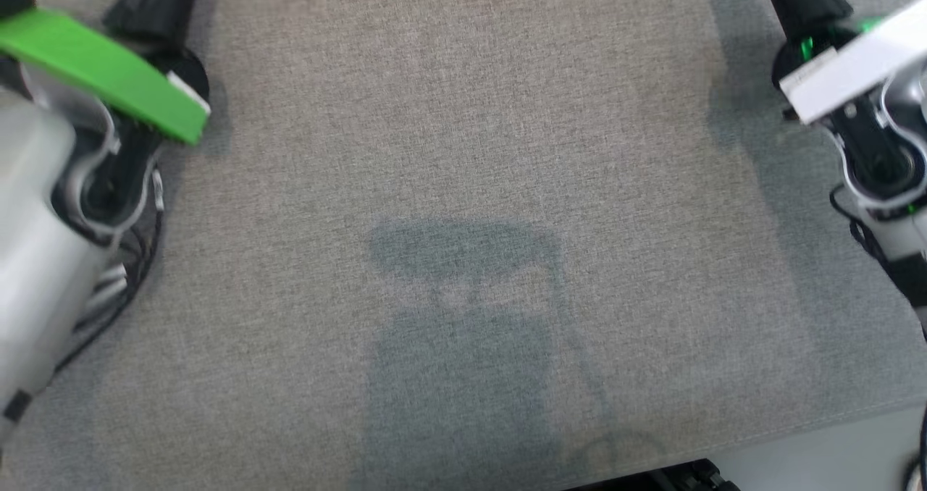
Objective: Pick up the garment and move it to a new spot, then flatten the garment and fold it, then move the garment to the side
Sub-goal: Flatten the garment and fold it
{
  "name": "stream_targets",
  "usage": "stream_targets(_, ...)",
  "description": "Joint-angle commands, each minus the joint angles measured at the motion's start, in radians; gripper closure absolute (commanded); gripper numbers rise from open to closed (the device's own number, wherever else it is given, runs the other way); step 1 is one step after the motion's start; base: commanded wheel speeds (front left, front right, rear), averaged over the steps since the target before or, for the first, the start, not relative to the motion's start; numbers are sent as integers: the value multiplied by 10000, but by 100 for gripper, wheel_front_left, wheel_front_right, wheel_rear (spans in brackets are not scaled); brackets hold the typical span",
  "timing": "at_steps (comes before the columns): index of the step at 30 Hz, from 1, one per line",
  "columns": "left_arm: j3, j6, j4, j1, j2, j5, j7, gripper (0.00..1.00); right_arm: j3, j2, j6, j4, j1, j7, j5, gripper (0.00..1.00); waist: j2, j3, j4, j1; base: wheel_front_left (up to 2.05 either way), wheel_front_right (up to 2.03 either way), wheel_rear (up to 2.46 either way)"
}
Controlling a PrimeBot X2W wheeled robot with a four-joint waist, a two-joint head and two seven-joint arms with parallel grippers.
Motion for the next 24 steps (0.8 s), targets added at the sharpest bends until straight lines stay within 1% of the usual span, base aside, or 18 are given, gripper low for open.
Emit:
stream_targets(1,-218,17,-84,778,96,-203,-184,100,-162,-190,1,-255,620,-49,-112,100,-1,-539,189,1,0,0,0)
stream_targets(5,-431,18,-546,1812,395,-180,-543,100,-693,-391,1,-961,1976,-2,-338,100,-1,-1081,382,1,0,0,0)
stream_targets(6,-498,17,-628,2051,469,-34,-609,100,-855,-408,0,-1101,2325,6,-411,100,-1,-1212,443,1,0,0,0)
stream_targets(7,-498,17,-628,2051,469,-34,-609,100,-855,-408,0,-1101,2325,6,-411,100,-1,-1212,443,1,0,0,0)
stream_targets(11,-546,17,-897,2984,629,292,-762,100,-1469,-303,-7,-1715,3614,90,-964,100,-1,-1717,616,1,0,0,0)
stream_targets(15,-358,22,-1238,3873,664,508,-826,100,-2064,31,-7,-2326,4727,373,-1659,100,-1,-2162,681,1,0,0,0)
stream_targets(18,-112,106,-1448,4468,605,715,-837,100,-2490,419,-7,-2769,5444,662,-2205,100,-1,-2476,710,1,0,0,0)
stream_targets(24,289,282,-1848,5636,420,1225,-838,100,-3296,1361,-5,-3555,6632,1286,-2911,100,-1,-3021,739,1,0,0,0)
